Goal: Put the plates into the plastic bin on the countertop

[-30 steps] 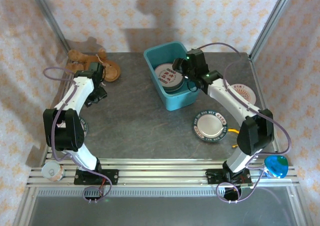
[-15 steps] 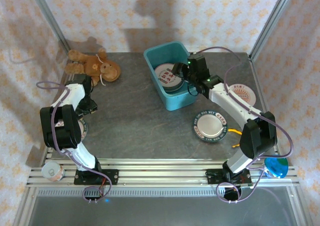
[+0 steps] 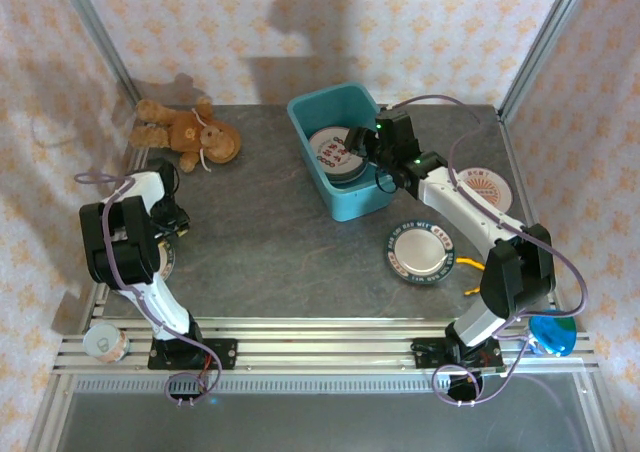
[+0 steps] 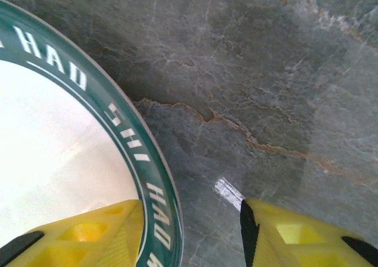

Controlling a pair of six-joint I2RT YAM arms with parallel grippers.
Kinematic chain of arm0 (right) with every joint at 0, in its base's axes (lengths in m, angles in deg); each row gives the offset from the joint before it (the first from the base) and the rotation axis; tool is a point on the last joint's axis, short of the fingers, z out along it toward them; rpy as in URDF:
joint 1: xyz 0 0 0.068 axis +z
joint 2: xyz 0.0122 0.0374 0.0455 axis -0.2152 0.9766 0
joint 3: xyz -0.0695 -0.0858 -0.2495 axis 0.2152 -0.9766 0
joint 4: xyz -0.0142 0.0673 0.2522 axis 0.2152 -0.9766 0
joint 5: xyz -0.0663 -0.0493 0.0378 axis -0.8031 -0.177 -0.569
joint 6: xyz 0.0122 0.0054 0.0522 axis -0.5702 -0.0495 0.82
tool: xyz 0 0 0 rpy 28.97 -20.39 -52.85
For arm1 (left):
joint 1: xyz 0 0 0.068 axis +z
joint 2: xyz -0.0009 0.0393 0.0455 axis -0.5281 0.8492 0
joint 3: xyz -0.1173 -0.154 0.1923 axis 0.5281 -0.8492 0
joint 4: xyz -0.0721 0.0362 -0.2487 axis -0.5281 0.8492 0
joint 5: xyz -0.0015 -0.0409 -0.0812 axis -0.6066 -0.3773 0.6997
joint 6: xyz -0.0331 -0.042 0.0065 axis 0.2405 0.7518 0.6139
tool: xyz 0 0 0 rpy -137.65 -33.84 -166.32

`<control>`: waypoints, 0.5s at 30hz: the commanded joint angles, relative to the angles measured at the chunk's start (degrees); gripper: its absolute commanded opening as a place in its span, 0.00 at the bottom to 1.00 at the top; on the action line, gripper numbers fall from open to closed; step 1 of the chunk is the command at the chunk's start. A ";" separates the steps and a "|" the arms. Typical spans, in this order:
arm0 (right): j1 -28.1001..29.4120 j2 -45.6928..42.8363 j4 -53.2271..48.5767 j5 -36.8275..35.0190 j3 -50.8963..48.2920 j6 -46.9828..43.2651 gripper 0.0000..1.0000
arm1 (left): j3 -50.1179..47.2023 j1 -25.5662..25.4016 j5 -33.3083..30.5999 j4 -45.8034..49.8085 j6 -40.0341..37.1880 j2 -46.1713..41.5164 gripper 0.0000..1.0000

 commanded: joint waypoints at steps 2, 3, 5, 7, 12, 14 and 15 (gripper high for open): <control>0.52 -1.33 0.08 -0.40 -0.92 -0.37 0.62 | -2.70 1.83 0.60 -1.83 -1.91 0.27 0.49; 0.53 -1.29 0.20 -0.41 -1.06 -0.27 0.62 | -3.09 2.03 0.69 -1.93 -2.12 0.27 0.49; 0.53 -1.11 0.46 -0.45 -1.20 0.12 0.62 | -3.50 2.37 0.46 -2.00 -2.67 0.36 0.48; 0.62 -0.89 0.50 -0.48 -1.27 0.22 0.62 | -4.05 2.56 0.35 -2.33 -3.20 0.45 0.48; 0.86 -0.49 0.55 -1.05 -1.13 0.46 0.62 | -5.14 2.83 0.70 -3.49 -3.89 0.49 0.41; 0.88 -0.48 0.46 -1.49 -1.17 0.46 0.62 | -5.48 2.91 0.83 -4.02 -4.32 0.13 0.38; 0.97 -0.49 0.37 -1.63 -1.25 0.52 0.62 | -5.60 2.87 0.87 -4.04 -4.53 0.07 0.36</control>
